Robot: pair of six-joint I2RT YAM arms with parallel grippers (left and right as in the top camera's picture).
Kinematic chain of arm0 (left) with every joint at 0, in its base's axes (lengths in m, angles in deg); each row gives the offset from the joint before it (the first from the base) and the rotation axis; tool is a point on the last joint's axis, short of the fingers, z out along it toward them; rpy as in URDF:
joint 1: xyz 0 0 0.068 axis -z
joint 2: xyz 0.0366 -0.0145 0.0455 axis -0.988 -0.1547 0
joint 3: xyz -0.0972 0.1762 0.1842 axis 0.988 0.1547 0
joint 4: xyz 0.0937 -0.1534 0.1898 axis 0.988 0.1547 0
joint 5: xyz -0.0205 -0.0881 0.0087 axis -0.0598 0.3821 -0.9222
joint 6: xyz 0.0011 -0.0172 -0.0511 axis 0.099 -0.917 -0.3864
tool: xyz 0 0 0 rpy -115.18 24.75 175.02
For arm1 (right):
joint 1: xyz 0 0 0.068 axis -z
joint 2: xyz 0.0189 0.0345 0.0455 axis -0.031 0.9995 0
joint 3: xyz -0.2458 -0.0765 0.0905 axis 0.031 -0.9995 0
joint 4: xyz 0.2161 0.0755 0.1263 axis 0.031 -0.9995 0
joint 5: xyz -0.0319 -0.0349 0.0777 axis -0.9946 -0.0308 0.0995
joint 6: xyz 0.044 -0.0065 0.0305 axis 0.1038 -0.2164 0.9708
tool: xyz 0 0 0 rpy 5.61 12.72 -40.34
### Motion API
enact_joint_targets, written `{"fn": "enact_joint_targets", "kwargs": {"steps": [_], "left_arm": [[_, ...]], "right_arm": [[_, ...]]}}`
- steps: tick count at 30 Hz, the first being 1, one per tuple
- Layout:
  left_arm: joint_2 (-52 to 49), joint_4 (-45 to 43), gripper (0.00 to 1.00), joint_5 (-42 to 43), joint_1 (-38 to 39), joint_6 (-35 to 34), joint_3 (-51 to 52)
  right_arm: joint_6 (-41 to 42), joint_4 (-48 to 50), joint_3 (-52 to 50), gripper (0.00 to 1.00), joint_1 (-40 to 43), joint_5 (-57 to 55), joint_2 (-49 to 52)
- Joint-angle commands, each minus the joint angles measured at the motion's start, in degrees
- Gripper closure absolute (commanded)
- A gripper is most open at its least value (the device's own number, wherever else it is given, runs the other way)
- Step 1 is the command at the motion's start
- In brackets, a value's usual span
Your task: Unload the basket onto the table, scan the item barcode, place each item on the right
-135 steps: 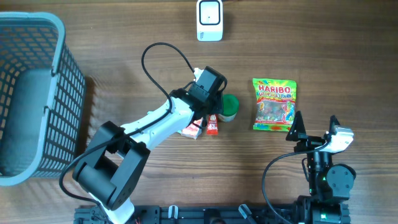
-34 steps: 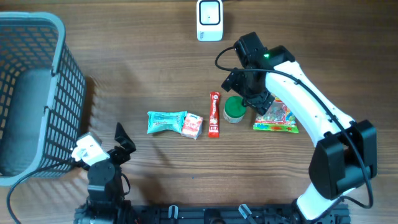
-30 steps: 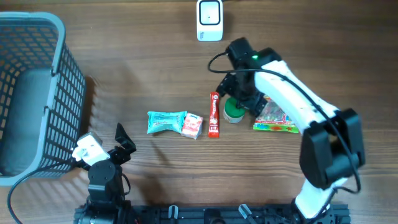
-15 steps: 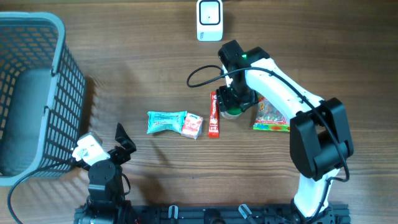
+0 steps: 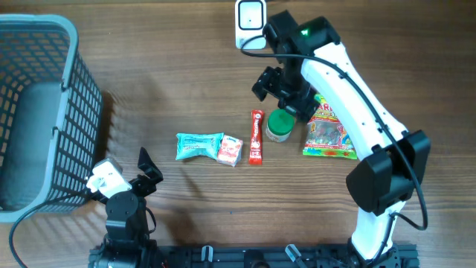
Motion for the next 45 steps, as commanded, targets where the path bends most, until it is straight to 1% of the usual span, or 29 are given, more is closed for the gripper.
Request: {"fn": "enact_joint_targets", "kwargs": {"steps": [1, 2, 3, 6, 10, 13, 14, 15, 16, 18, 19, 20, 22, 26, 27, 28, 29, 30, 31, 32, 33, 35, 36, 38, 40, 41, 42, 44, 45], "left_arm": [[0.1, -0.2, 0.00, -0.8, 0.3, -0.1, 0.2], [0.1, -0.2, 0.00, -0.8, 0.3, -0.1, 0.2], [0.1, -0.2, 0.00, -0.8, 0.3, -0.1, 0.2], [0.1, -0.2, 0.00, -0.8, 0.3, -0.1, 0.2], [0.1, -0.2, 0.00, -0.8, 0.3, -0.1, 0.2], [0.1, -0.2, 0.00, -0.8, 0.3, -0.1, 0.2], [0.1, -0.2, 0.00, -0.8, 0.3, -0.1, 0.2], [0.1, -0.2, 0.00, -0.8, 0.3, -0.1, 0.2], [0.1, -0.2, 0.00, -0.8, 0.3, -0.1, 0.2], [0.1, -0.2, 0.00, -0.8, 0.3, -0.1, 0.2], [0.1, -0.2, 0.00, -0.8, 0.3, -0.1, 0.2], [0.1, -0.2, 0.00, -0.8, 0.3, -0.1, 0.2], [0.1, -0.2, 0.00, -0.8, 0.3, -0.1, 0.2], [0.1, -0.2, 0.00, -0.8, 0.3, -0.1, 0.2], [0.1, -0.2, 0.00, -0.8, 0.3, -0.1, 0.2], [0.1, -0.2, 0.00, -0.8, 0.3, -0.1, 0.2], [0.1, -0.2, 0.00, -0.8, 0.3, -0.1, 0.2], [0.1, -0.2, 0.00, -0.8, 0.3, -0.1, 0.2], [0.1, -0.2, 0.00, -0.8, 0.3, -0.1, 0.2], [0.1, -0.2, 0.00, -0.8, 0.3, -0.1, 0.2], [0.1, -0.2, 0.00, -0.8, 0.3, -0.1, 0.2], [0.1, -0.2, 0.00, -0.8, 0.3, -0.1, 0.2], [0.1, -0.2, 0.00, -0.8, 0.3, -0.1, 0.2], [0.1, -0.2, 0.00, -0.8, 0.3, -0.1, 0.2], [0.1, -0.2, 0.00, -0.8, 0.3, -0.1, 0.2], [0.1, -0.2, 0.00, -0.8, 0.3, -0.1, 0.2], [0.1, -0.2, 0.00, -0.8, 0.3, -0.1, 0.2], [0.1, -0.2, 0.00, -0.8, 0.3, -0.1, 0.2], [0.1, -0.2, 0.00, -0.8, 0.3, -0.1, 0.2]], "right_arm": [[34.6, -2.7, -4.1, 0.00, 0.1, 1.0, 0.2], [39.1, -2.2, -5.8, 0.00, 0.1, 0.8, 0.2], [40.6, 2.0, -8.7, 0.00, 0.2, 0.2, 0.2], [40.6, 11.8, -13.7, 0.00, 0.2, -0.7, 0.3], [40.7, 18.9, -18.3, 0.00, 0.2, -4.9, 0.3], [39.6, 24.4, -24.1, 0.00, 0.2, -6.6, 0.3], [37.1, 26.1, -26.0, 0.06, 0.3, -7.7, 0.3], [34.9, 26.4, -26.9, 0.15, 0.2, -8.3, 0.3], [32.5, 26.4, -27.2, 0.21, 0.2, -8.3, 0.3], [26.8, 27.3, -27.2, 0.22, 0.2, -8.2, 0.3], [21.9, 28.0, -27.2, 0.23, 0.3, -7.8, 0.3], [17.4, 28.3, -27.2, 0.29, 0.3, -7.5, 0.3], [5.0, 28.5, -26.7, 0.30, 0.3, -5.0, 0.3], [-29.3, 28.1, -24.7, 0.30, 0.3, 3.5, 0.3], [-34.8, 27.6, -24.7, 0.30, 0.3, 4.1, 0.3], [-42.5, 26.8, -24.7, 0.30, 0.3, 3.2, 0.3], [-50.3, 26.3, -24.7, 0.28, 0.3, 2.3, 0.3], [-54.9, 25.6, -24.7, 0.26, 0.3, 2.1, 0.3], [-63.1, 24.0, -24.7, 0.19, 0.3, 1.7, 0.3], [-66.2, 23.8, -24.7, 0.12, 0.3, 0.5, 0.3], [-67.9, 23.8, -24.7, 0.07, 0.3, -3.2, 0.3], [-68.1, 23.3, -24.5, 0.00, 0.3, -14.4, 0.3], [-67.8, 21.3, -23.3, 0.00, 0.2, -15.1, 0.3], [-59.8, 14.3, -17.1, 0.00, 0.3, -13.4, 0.2], [-52.1, 8.4, -10.1, 0.00, 0.3, -7.8, 0.2], [-46.6, 5.0, -5.1, 0.00, 0.3, 0.1, 0.2], [-32.1, 5.5, -2.6, 0.00, 0.3, 10.2, 0.1], [-24.7, 5.1, -2.7, 0.00, 0.3, 11.0, 0.1], [-16.7, 2.3, -2.7, 0.00, 0.3, 11.0, 0.1]]}}
